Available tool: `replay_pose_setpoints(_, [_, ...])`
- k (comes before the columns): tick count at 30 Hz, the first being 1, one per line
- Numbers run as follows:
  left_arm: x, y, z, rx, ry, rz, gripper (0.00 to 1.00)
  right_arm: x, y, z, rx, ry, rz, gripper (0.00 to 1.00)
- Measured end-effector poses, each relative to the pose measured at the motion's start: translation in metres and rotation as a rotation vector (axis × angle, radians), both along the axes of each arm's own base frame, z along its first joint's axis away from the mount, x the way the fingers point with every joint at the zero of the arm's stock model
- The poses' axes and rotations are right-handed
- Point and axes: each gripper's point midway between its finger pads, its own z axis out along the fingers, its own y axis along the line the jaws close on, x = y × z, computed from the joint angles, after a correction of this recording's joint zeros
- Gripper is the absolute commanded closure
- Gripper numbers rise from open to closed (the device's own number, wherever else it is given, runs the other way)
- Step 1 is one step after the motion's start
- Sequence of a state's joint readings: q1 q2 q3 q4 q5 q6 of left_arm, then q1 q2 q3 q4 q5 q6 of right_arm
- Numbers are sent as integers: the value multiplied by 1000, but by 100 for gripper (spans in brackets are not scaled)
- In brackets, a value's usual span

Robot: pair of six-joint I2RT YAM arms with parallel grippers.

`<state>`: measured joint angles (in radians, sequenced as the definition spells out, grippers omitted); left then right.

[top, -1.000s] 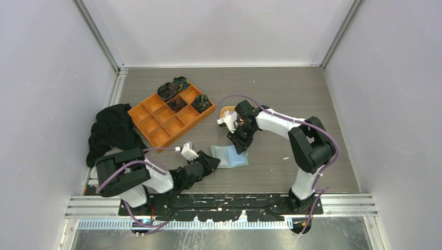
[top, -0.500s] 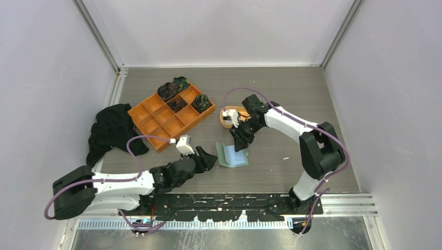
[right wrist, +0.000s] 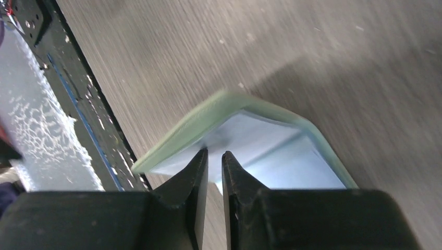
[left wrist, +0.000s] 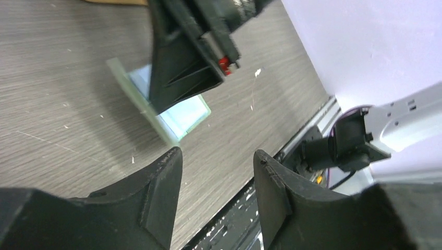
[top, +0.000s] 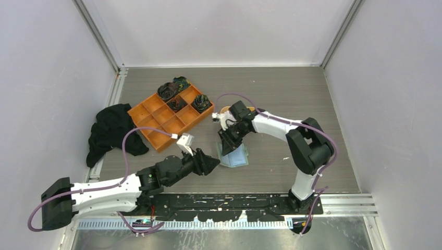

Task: Put the credit cards into the card holder
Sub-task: Open the card holder at the center of the board, then pick up the credit card from the storage box.

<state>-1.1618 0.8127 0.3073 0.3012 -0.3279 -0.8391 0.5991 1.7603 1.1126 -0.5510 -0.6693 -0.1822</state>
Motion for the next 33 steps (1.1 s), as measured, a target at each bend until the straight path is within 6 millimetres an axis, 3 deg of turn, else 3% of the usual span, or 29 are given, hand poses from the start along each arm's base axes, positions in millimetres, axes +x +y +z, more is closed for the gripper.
replay_pose_setpoints(4, [-8, -15, -10, 44, 8, -87, 59, -11, 24, -11, -14, 46, 0, 78])
replay_pose_setpoints(5, [-9, -18, -12, 49, 9, -102, 66, -12, 27, -13, -18, 57, -4, 78])
replay_pose_setpoints(8, [-10, -32, -19, 75, 9, -140, 83, -11, 26, -18, -30, 87, -33, 77])
replay_pose_setpoints(14, [5, -50, -39, 141, 4, -124, 94, 2, 23, -12, -14, 91, -71, 76])
replay_pose_setpoints(18, [14, -45, -65, 187, 32, -90, 97, 12, 15, -10, -4, 102, -106, 76])
replay_pose_setpoints(23, [32, -16, -102, 234, 120, 12, 98, 29, 0, -1, -8, 93, -134, 75])
replay_pose_setpoints(24, [34, -9, -108, 238, 139, 36, 98, 36, -4, 4, -9, 78, -140, 70])
replay_pose_setpoints(25, [35, -3, -113, 242, 151, 51, 98, 41, -7, 10, -6, 61, -141, 57])
replay_pose_setpoints(28, [31, 5, -118, 250, 171, 62, 98, 69, -29, 39, -15, -95, -193, 7])
replay_pose_setpoints(30, [31, 6, -114, 242, 166, 62, 98, 87, -43, 65, 8, -196, -254, 0])
replay_pose_setpoints(33, [32, 4, -102, 214, 142, 59, 97, 114, -57, 101, 90, -285, -346, 7])
